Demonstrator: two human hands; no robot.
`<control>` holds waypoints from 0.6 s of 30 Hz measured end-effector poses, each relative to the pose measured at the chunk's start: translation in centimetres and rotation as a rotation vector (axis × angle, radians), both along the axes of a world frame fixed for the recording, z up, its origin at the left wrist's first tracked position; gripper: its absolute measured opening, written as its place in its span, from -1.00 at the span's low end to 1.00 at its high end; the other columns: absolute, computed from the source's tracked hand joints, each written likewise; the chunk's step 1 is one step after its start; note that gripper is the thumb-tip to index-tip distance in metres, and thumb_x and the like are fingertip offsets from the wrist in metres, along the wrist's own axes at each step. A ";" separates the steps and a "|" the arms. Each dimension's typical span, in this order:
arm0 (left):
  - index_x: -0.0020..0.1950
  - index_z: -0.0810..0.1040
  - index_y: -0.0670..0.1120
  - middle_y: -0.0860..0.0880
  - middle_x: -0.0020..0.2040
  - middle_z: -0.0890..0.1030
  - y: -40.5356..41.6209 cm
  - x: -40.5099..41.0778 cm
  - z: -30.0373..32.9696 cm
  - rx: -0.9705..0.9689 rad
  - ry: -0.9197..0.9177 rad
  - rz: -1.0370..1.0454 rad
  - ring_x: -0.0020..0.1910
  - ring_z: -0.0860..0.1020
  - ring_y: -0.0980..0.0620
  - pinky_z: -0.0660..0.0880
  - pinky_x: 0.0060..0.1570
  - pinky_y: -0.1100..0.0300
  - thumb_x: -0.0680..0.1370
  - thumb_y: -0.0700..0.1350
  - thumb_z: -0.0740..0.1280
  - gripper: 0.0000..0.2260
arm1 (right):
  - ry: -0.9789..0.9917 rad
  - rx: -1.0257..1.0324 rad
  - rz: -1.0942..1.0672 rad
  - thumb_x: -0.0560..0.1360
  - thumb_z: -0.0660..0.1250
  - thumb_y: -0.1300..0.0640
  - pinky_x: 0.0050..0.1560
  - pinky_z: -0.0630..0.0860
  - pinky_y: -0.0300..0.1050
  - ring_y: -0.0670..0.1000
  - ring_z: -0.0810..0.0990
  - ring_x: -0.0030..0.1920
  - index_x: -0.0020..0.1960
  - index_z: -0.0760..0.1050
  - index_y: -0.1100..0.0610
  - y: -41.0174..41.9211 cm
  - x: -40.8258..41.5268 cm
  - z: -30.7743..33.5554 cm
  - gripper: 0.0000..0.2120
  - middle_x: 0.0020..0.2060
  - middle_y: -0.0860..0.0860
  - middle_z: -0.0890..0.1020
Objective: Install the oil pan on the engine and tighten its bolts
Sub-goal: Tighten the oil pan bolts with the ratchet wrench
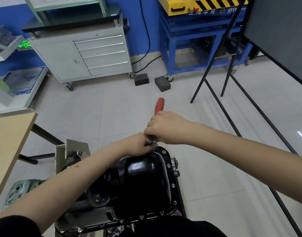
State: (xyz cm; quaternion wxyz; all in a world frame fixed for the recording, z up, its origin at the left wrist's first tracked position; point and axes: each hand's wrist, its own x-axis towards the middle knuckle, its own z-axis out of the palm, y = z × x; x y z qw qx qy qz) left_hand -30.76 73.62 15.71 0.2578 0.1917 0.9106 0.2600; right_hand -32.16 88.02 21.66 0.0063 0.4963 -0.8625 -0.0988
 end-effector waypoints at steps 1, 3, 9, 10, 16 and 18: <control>-0.14 0.46 -0.19 -0.19 -0.13 0.56 0.0 -0.1 0.0 -0.012 -0.017 0.004 -0.12 0.49 -0.10 0.39 -0.15 0.23 0.59 -0.16 0.16 -0.82 | -0.023 -0.016 -0.052 0.51 0.22 0.04 -0.13 0.30 -0.13 0.08 0.53 0.02 0.03 0.48 0.07 -0.1 0.2 0.0 -0.83 -0.01 0.00 0.59; -0.31 0.35 -0.06 -0.03 -0.34 0.46 -0.2 -0.3 0.1 -0.013 -0.028 0.046 -0.34 0.39 0.07 0.30 -0.36 0.41 0.56 -0.19 0.19 -0.77 | -0.099 -0.043 -0.215 0.50 0.22 -0.15 -0.33 0.24 -0.15 0.12 0.50 -0.18 -0.09 0.47 0.11 -0.6 0.5 0.1 -0.69 -0.10 0.07 0.59; -0.25 0.41 -0.14 -0.09 -0.23 0.51 0.0 -0.1 0.2 -0.014 0.010 0.033 -0.22 0.42 -0.05 0.37 -0.27 0.30 0.58 -0.18 0.17 -0.80 | -0.043 0.010 -0.134 0.52 0.18 0.07 -0.05 0.32 -0.09 0.08 0.51 0.06 0.10 0.45 0.11 -0.4 0.9 0.1 -0.79 0.03 0.03 0.57; -0.17 0.46 -0.23 -0.17 -0.16 0.55 0.1 -0.1 0.1 -0.007 0.017 0.030 -0.16 0.47 -0.12 0.42 -0.15 0.16 0.59 -0.16 0.16 -0.80 | -0.014 0.027 -0.070 0.52 0.17 0.14 0.03 0.30 -0.11 0.06 0.47 0.13 0.14 0.44 0.09 -0.4 0.7 0.2 -0.79 0.07 0.00 0.55; -0.15 0.45 -0.17 -0.10 -0.21 0.53 -0.3 -0.1 0.0 0.015 -0.042 0.058 -0.24 0.41 0.04 0.36 -0.25 0.27 0.57 -0.13 0.23 -0.85 | -0.073 -0.030 -0.201 0.52 0.20 -0.09 -0.33 0.27 -0.15 0.13 0.53 -0.14 0.04 0.47 0.16 -0.5 1.0 -0.1 -0.68 -0.05 0.08 0.59; -0.15 0.47 -0.18 -0.06 -0.21 0.53 -0.6 0.0 0.1 0.007 -0.050 0.072 -0.23 0.41 0.06 0.34 -0.28 0.29 0.54 -0.16 0.26 -0.88 | -0.113 -0.025 -0.275 0.52 0.18 -0.13 -0.38 0.20 -0.16 0.13 0.49 -0.19 0.04 0.45 0.16 -0.7 1.5 -0.4 -0.64 -0.06 0.09 0.59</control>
